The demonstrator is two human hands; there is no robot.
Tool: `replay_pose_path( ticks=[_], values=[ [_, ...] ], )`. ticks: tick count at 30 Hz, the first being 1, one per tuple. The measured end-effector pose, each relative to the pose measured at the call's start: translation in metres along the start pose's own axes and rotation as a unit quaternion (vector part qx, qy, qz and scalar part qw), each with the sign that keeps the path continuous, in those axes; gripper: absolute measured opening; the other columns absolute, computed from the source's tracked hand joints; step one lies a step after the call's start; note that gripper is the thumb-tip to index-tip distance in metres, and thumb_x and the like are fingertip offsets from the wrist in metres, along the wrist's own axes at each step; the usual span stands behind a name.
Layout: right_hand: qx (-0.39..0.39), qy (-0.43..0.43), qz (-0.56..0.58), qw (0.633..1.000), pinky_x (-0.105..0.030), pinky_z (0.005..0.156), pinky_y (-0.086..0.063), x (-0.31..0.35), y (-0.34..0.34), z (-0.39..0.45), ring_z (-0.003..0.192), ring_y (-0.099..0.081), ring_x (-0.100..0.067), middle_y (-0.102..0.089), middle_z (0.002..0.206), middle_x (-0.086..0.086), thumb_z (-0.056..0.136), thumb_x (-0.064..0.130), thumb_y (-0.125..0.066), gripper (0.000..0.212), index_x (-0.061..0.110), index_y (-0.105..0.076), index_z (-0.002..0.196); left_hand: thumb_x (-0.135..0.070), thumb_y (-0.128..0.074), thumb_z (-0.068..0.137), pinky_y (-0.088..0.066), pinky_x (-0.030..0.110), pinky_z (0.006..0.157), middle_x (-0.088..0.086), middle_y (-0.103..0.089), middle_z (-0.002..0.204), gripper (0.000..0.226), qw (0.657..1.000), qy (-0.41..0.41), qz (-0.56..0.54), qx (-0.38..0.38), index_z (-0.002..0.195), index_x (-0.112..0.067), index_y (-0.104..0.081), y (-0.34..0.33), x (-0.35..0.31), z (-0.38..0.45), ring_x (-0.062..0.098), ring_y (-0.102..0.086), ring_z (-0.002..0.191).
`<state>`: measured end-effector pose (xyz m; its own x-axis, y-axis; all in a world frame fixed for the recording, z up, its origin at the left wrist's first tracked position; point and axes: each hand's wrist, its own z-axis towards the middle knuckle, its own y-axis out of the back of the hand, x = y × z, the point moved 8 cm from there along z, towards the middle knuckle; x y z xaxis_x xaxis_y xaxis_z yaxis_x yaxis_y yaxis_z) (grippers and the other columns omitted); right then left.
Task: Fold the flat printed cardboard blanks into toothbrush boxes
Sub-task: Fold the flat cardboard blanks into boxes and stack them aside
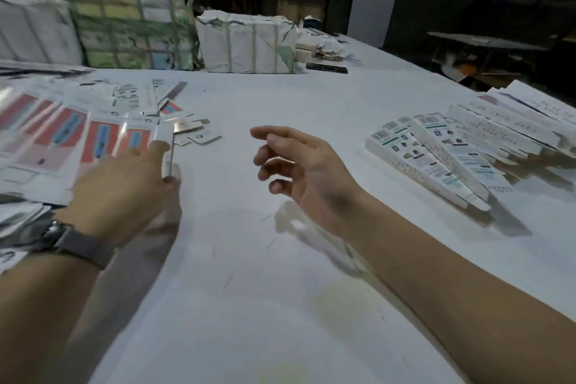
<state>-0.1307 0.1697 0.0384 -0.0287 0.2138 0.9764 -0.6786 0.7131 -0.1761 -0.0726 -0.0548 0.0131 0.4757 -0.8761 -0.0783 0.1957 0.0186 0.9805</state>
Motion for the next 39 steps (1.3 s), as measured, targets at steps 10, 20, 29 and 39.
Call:
replay_pose_path(
  ticks=[10,20,29,39],
  values=[
    [-0.036,0.022,-0.004,0.999,-0.025,0.055,-0.040,0.000,0.010,0.008,0.068,-0.058,-0.015,-0.063,0.079,-0.003,0.089,0.024,-0.059,0.019,0.020,-0.075,0.098,-0.004,-0.053,0.085,-0.038,0.038,0.060,0.007,-0.054,0.087,0.068,0.977,-0.112,-0.116,-0.139,0.142,-0.030,-0.029,0.052,-0.063,-0.037,0.029,-0.042,0.072],
    [-0.152,0.159,-0.178,0.959,-0.017,0.057,-0.046,0.032,0.034,0.003,0.061,-0.055,-0.006,-0.056,0.066,0.005,0.097,0.018,-0.061,0.043,0.038,-0.049,0.133,-0.010,-0.057,0.067,-0.060,0.036,0.070,-0.009,-0.071,0.099,0.077,0.744,-0.096,-0.651,0.116,0.134,-0.045,-0.048,0.030,-0.097,-0.055,0.010,-0.072,0.093],
    [-0.081,0.192,-0.296,0.932,-0.038,0.072,-0.061,0.037,0.020,0.002,0.062,-0.054,-0.015,-0.045,0.056,0.008,0.092,0.012,-0.067,0.052,0.021,-0.052,0.141,-0.010,-0.052,0.066,-0.061,0.037,0.063,-0.003,-0.073,0.095,0.063,0.668,-0.122,-0.700,0.221,0.112,-0.052,-0.059,0.018,-0.114,-0.068,0.028,-0.074,0.084],
    [-0.059,0.171,-0.305,0.935,-0.024,0.048,-0.048,0.027,0.012,0.003,0.050,-0.060,-0.008,-0.059,0.055,0.006,0.089,0.013,-0.072,0.021,0.018,-0.070,0.108,-0.067,-0.037,0.094,-0.059,0.035,0.057,0.014,-0.075,0.083,0.061,0.546,-0.007,-0.778,0.311,0.082,-0.024,-0.078,0.010,-0.123,-0.081,0.036,-0.075,0.077]
  ],
)
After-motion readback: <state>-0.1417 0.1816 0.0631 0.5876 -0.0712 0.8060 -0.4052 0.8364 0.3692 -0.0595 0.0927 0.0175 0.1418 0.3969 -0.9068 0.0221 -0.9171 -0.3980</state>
